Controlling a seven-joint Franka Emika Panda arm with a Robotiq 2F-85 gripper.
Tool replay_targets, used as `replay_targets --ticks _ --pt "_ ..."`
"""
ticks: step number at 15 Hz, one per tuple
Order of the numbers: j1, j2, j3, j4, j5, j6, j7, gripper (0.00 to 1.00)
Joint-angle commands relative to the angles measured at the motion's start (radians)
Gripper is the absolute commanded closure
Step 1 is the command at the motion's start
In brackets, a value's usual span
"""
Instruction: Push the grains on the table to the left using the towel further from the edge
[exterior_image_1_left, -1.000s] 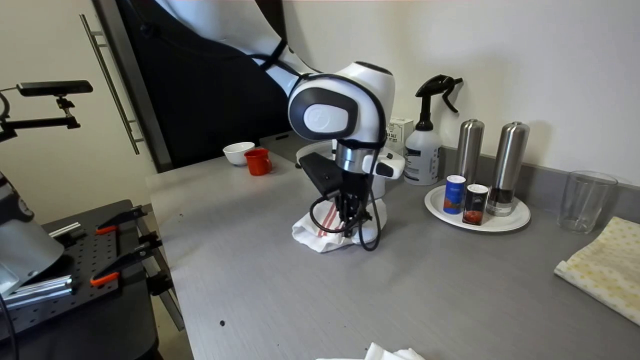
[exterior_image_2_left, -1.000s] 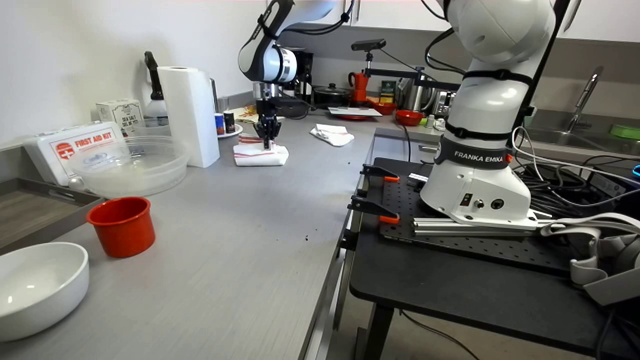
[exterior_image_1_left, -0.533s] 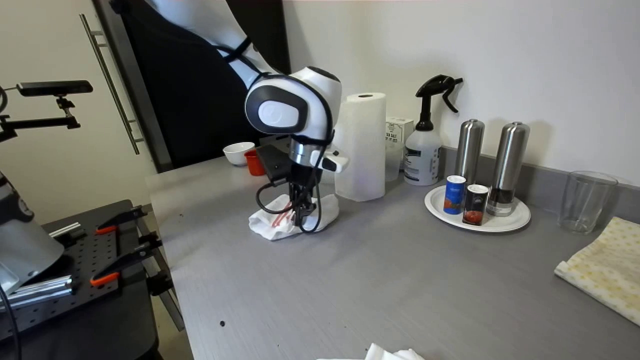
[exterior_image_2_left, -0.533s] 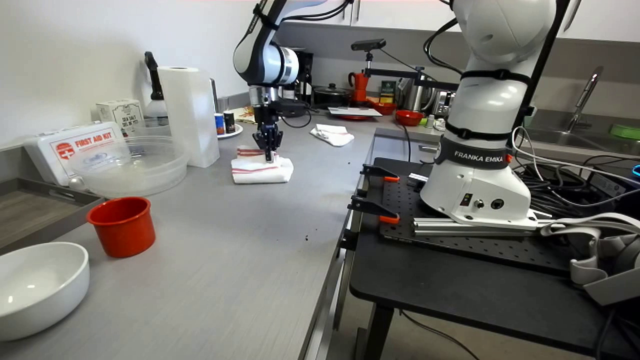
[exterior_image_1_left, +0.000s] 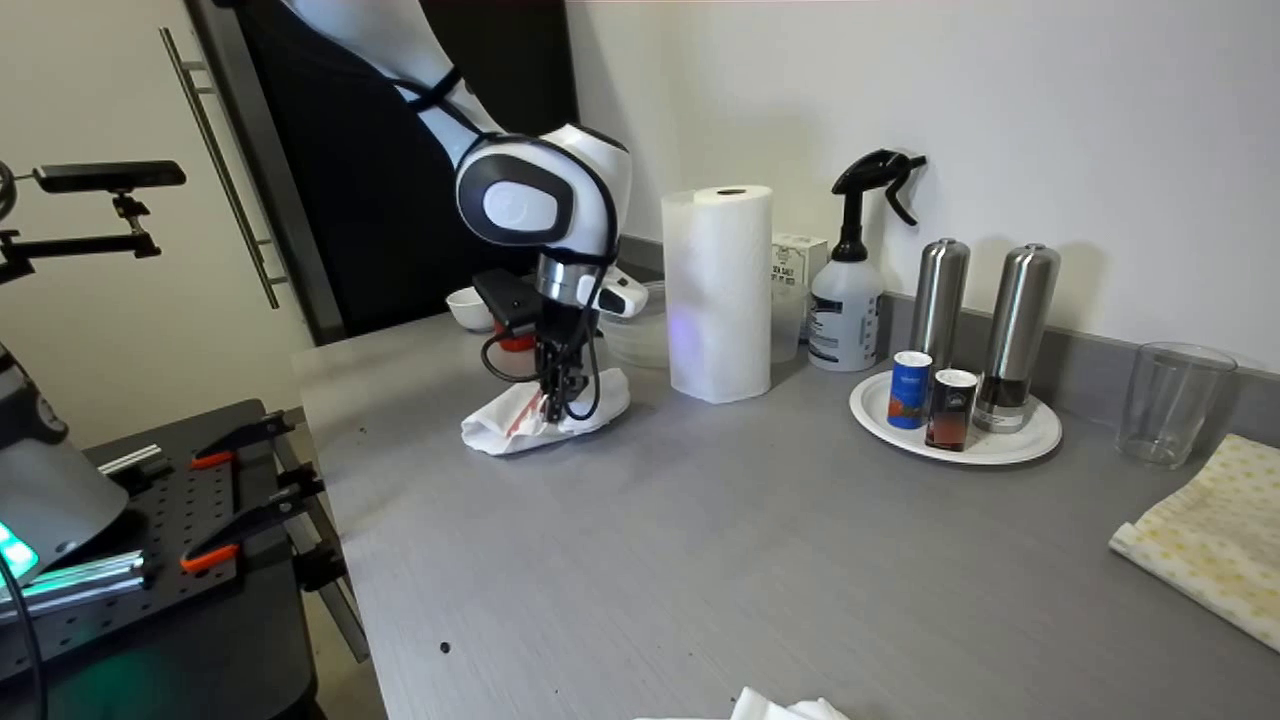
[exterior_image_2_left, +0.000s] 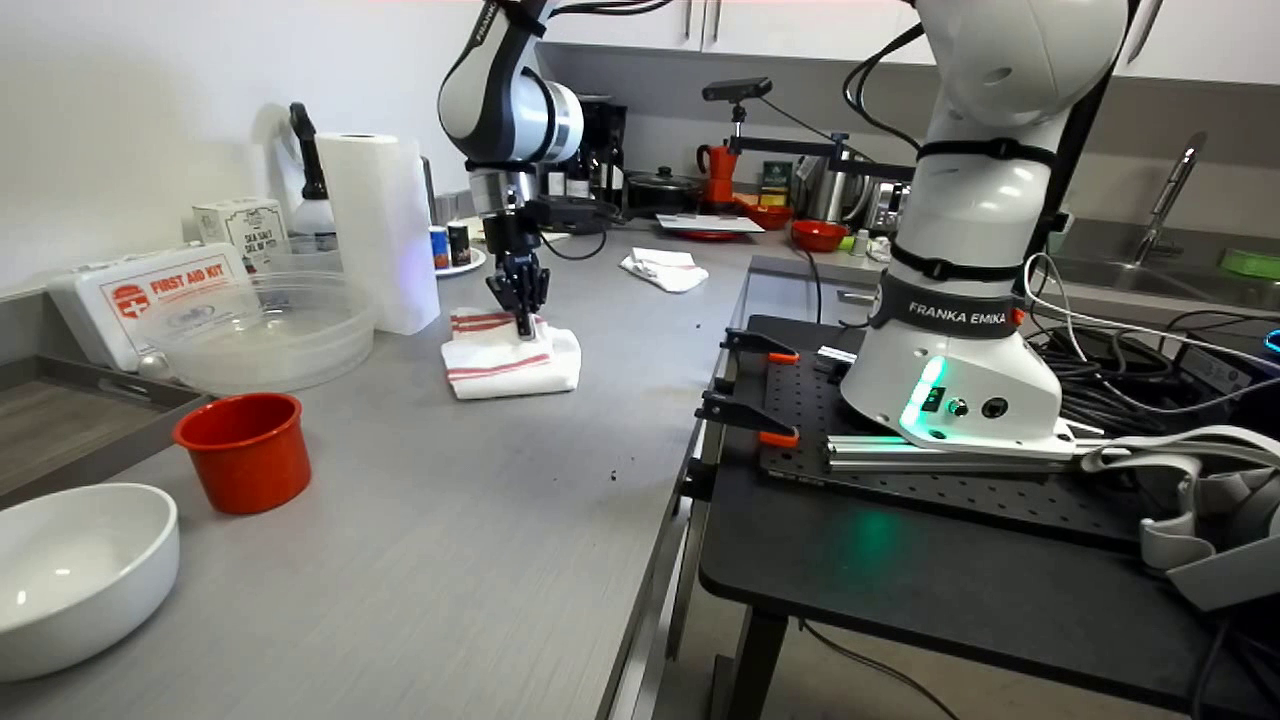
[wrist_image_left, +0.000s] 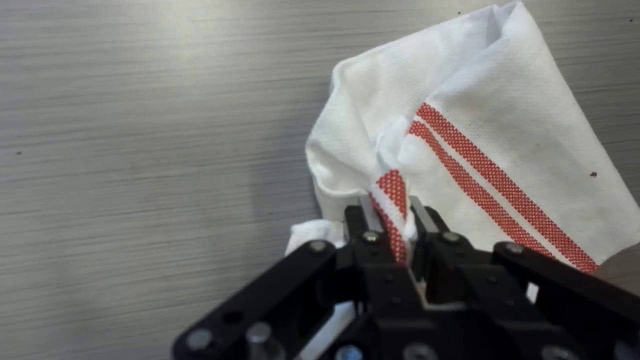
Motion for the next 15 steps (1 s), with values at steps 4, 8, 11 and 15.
replay_targets --ticks 4,8,11,15 --pt "-0.016 -0.128 -0.009 -0.086 0.037 0.004 -0.043 0.96" --pt "-0.025 -0.26 -0.002 -0.187 0.034 0.02 -0.15 0.96" --pt "-0.005 -0.339 -0.006 -0.237 0.017 -0.02 -0.214 0.96" --pt "0.035 -0.448 -0.035 -0.312 -0.024 0.006 -0.186 0.96"
